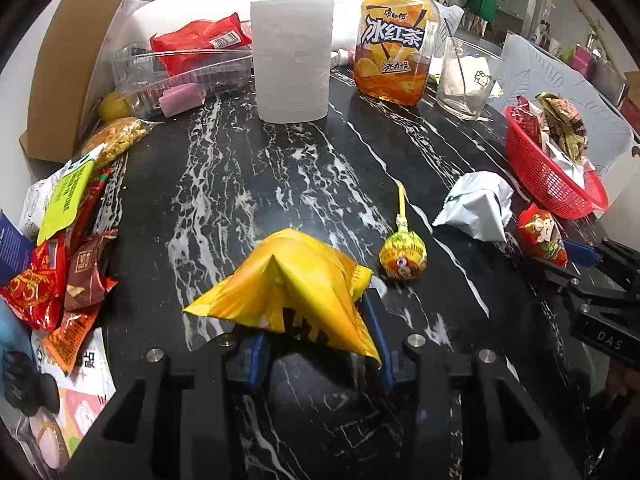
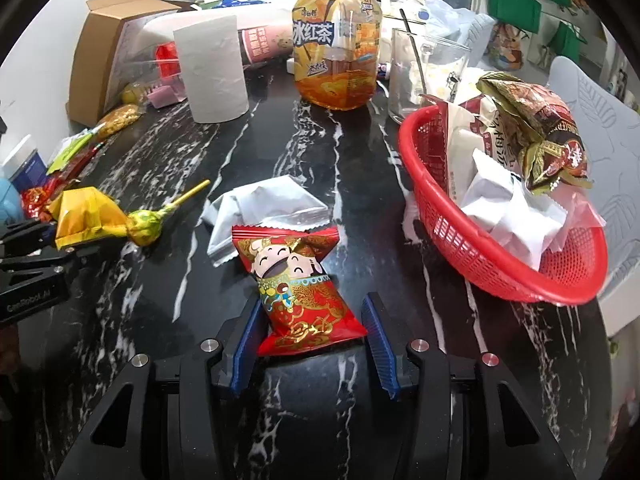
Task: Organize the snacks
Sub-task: 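Lift both held packets and carry them toward the red basket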
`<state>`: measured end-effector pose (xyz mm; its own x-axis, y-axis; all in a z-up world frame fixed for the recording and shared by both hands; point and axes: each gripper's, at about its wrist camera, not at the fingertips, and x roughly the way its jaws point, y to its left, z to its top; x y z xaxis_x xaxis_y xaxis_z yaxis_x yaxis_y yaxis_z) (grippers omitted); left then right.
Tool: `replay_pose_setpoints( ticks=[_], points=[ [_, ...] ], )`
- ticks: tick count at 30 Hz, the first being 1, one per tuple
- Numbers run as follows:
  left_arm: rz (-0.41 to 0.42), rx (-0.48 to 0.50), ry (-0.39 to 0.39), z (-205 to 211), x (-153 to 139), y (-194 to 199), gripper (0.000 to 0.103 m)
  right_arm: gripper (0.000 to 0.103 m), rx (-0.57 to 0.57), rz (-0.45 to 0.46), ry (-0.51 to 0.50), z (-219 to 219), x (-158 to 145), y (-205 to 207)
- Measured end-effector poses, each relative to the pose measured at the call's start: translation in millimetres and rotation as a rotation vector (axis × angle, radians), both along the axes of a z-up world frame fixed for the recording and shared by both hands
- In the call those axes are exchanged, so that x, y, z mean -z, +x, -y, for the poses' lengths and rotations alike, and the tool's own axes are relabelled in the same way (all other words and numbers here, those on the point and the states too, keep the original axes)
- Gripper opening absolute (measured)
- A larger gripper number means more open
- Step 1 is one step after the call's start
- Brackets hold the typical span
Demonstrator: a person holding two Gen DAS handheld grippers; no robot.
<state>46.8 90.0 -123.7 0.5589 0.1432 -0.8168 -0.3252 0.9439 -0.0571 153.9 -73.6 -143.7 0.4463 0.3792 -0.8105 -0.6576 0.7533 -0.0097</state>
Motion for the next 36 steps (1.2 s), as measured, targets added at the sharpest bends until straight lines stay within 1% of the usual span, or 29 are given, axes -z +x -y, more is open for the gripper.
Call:
replay_pose_setpoints(
  ticks=[3,7,10,18,22,24,26,28,30,31,32,33,34,35,36],
  points=[
    [0.006,0.014,-0.023,6,-1,-6,0.039,0.049,-0.001,0.002,0.015,4,-4,-5],
    [-0.003,0.046,-0.009,26,-1,-15,0.039,0.049,-0.014,0.003,0.026,12,-8,-14],
    [-0.007,0.074,-0.023,43,-2,-25,0.039,0.049,-0.013,-0.003,0.036,20,-10,-22],
    [-0.021,0.151,-0.053,87,-4,-38,0.039,0.049,0.025,-0.056,0.038,55,-7,-46],
    [-0.028,0.197,-0.038,110,-6,-42,0.039,0.049,0.044,-0.065,0.038,74,-5,-64],
    [-0.035,0.205,-0.015,117,-5,-42,0.039,0.049,0.055,-0.065,0.03,83,-6,-75],
    [-0.041,0.209,0.013,121,-5,-41,0.039,0.049,0.056,-0.064,0.016,89,-6,-84],
    [-0.036,0.213,0.017,122,-5,-40,0.041,0.05,0.058,-0.06,0.007,95,-6,-92],
    [-0.032,0.213,0.02,121,-5,-37,0.043,0.05,0.046,-0.056,-0.002,96,-6,-98],
    [-0.029,0.213,0.022,121,-4,-35,0.047,0.05,0.04,-0.056,-0.004,96,-6,-99],
    [-0.027,0.212,0.027,121,-4,-34,0.054,0.051,0.037,-0.058,-0.004,95,-6,-99],
    [-0.029,0.206,0.029,119,-3,-33,0.059,0.051,0.034,-0.062,-0.002,94,-6,-98],
    [-0.033,0.197,0.027,117,-2,-31,0.069,0.052,0.03,-0.069,0.004,93,-6,-97],
    [-0.036,0.189,0.026,115,-1,-29,0.078,0.057,0.028,-0.073,0.011,93,-6,-96],
    [-0.035,0.187,0.027,113,0,-28,0.08,0.066,0.027,-0.077,0.016,92,-6,-95]
  ],
)
